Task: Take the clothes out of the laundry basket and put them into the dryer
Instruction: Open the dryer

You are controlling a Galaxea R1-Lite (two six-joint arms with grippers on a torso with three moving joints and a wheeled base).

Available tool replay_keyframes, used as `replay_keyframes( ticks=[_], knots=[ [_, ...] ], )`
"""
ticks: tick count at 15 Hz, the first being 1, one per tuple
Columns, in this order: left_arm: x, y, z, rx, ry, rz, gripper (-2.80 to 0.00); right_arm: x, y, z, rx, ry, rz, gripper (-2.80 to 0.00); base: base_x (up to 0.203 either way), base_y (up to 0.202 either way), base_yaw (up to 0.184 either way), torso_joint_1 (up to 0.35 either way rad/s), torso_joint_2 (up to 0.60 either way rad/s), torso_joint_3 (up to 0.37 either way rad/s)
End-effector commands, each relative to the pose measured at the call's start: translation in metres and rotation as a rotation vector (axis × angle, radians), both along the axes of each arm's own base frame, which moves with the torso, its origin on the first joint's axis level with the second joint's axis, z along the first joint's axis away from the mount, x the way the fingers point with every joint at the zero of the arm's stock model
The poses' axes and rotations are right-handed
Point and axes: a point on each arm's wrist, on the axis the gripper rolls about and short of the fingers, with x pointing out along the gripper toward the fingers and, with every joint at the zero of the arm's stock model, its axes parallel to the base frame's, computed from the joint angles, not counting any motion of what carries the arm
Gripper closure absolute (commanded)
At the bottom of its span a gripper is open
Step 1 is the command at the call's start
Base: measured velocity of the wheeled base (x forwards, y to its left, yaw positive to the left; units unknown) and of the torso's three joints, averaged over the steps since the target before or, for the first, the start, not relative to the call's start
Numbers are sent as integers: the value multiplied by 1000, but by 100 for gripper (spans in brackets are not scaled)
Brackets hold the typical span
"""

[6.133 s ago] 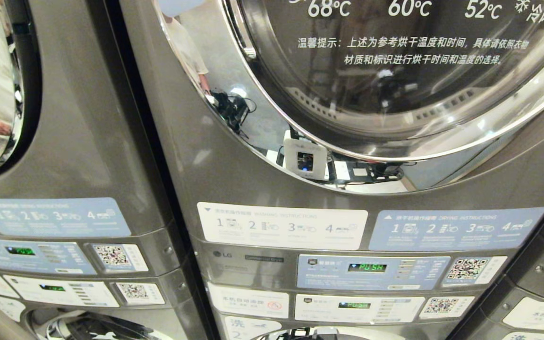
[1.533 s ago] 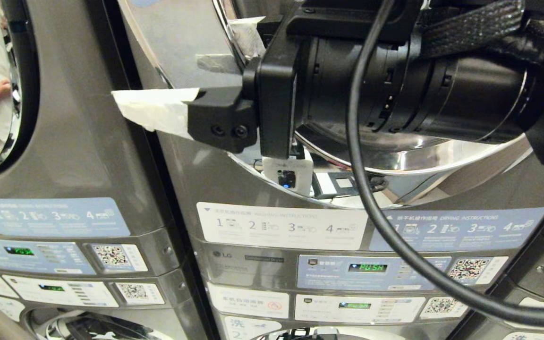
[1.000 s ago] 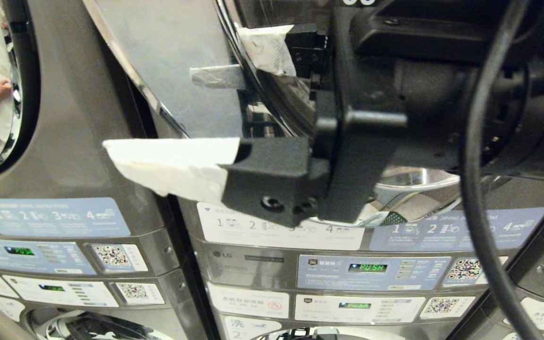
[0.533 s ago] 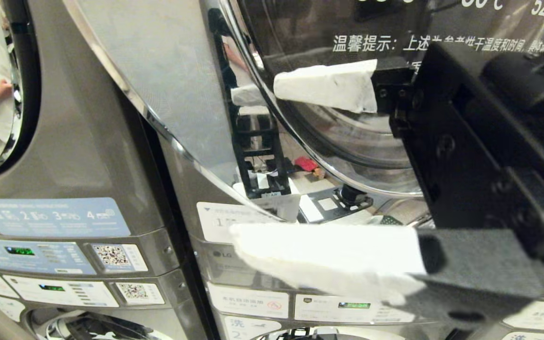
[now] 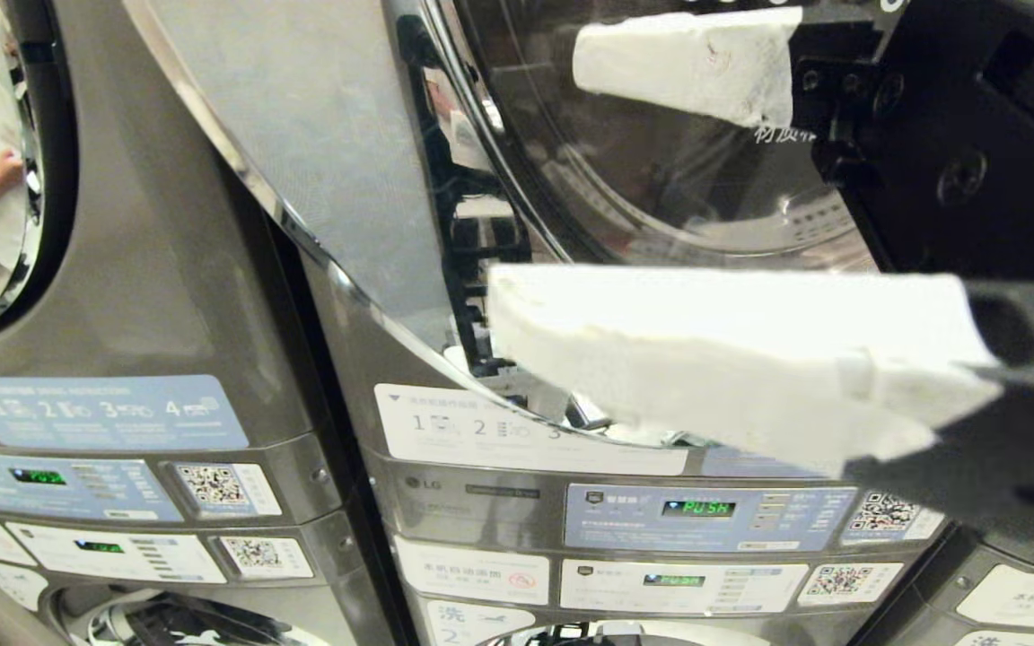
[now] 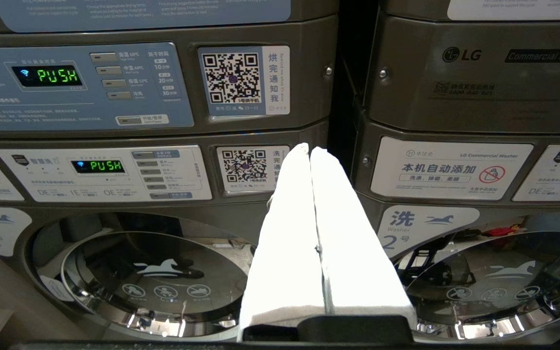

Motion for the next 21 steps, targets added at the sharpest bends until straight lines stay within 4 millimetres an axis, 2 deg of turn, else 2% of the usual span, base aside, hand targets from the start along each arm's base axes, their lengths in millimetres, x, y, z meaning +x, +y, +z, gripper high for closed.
replay_keyframes(
  ticks=[1,5,8,15,21],
  knots=[
    [0,0,0,0,-2,0,0,3,8,3,6,-6,11,-280,0,0,0,0,0,0],
    [0,0,0,0,-1,0,0,4,27,4,4,-6,47,-280,0,0,0,0,0,0],
    [0,0,0,0,-2,0,0,4,33,0,-9,2,60,-280,0,0,0,0,0,0],
    [0,0,0,0,-2,0,0,1,36,-2,-15,21,84,-280,0,0,0,0,0,0],
    [0,0,0,0,0,0,0,-12,25,-7,-23,34,113,-280,0,0,0,0,0,0]
  ],
)
